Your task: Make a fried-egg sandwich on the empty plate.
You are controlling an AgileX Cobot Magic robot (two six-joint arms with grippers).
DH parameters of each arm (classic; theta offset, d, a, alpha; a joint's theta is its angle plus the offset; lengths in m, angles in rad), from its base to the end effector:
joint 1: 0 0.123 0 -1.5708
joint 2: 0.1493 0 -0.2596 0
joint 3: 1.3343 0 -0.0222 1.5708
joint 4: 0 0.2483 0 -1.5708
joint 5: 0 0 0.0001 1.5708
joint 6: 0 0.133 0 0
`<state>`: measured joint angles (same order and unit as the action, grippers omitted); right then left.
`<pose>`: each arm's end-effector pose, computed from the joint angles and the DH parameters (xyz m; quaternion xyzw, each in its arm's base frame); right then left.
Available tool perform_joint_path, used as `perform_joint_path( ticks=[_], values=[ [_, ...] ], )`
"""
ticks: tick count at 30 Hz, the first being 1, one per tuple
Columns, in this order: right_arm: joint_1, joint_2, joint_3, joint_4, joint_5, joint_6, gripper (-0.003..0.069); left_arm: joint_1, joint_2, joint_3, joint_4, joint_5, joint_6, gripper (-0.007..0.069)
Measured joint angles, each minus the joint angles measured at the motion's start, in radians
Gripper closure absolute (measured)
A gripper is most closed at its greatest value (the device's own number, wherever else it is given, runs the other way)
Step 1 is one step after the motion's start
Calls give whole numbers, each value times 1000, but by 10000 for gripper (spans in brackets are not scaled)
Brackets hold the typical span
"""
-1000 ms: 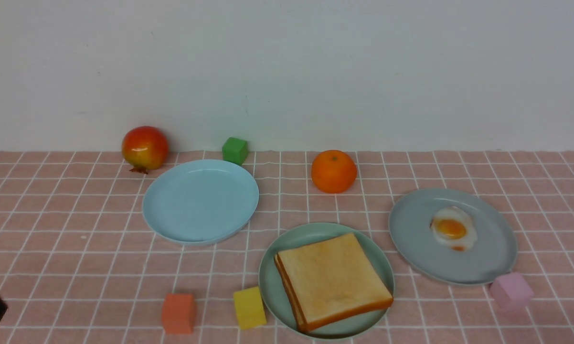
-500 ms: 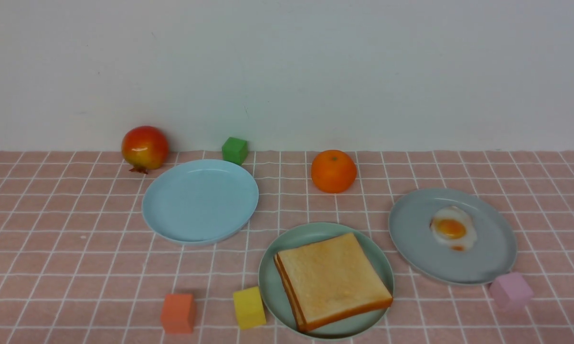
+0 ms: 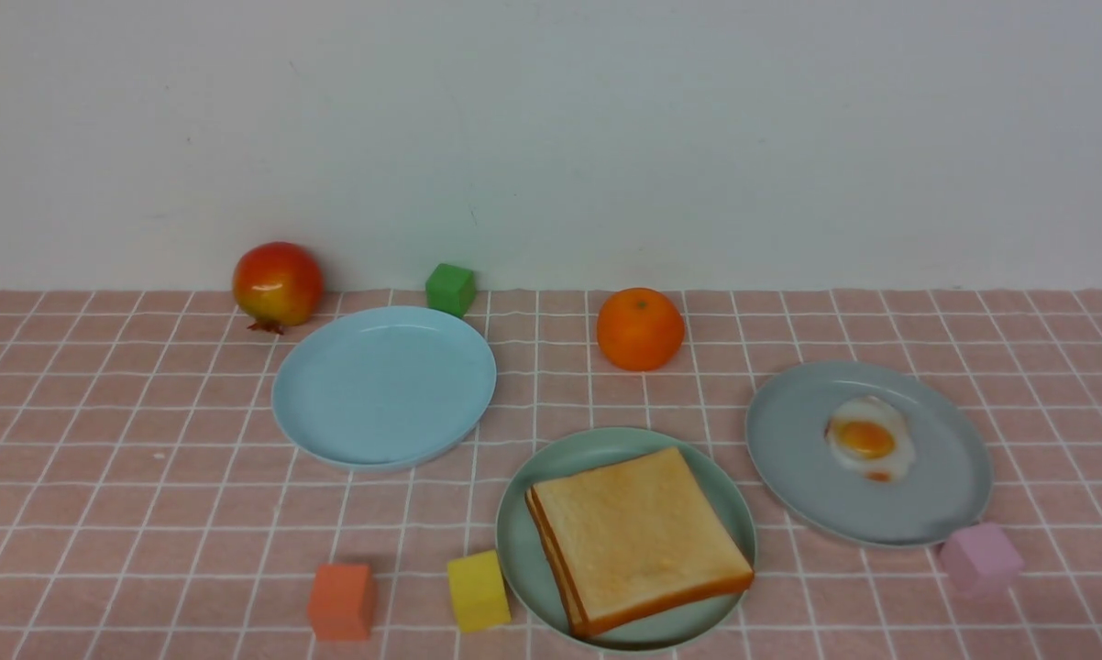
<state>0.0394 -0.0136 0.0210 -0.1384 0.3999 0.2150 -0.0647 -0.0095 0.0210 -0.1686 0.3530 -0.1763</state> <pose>0.1149 -0.0026 0.1586 0.0352 0.8089 0.0154 0.5868 0.1159 -0.0153 0.1642 -0.0898 0.7914 -0.1425 0.5876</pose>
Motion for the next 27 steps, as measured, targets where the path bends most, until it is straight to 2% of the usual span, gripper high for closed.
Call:
perform_joint_path(
  ticks=[27],
  values=[
    [0, 0, 0, 0, 0, 0, 570, 0, 0, 0, -1, 0, -1, 612]
  ],
)
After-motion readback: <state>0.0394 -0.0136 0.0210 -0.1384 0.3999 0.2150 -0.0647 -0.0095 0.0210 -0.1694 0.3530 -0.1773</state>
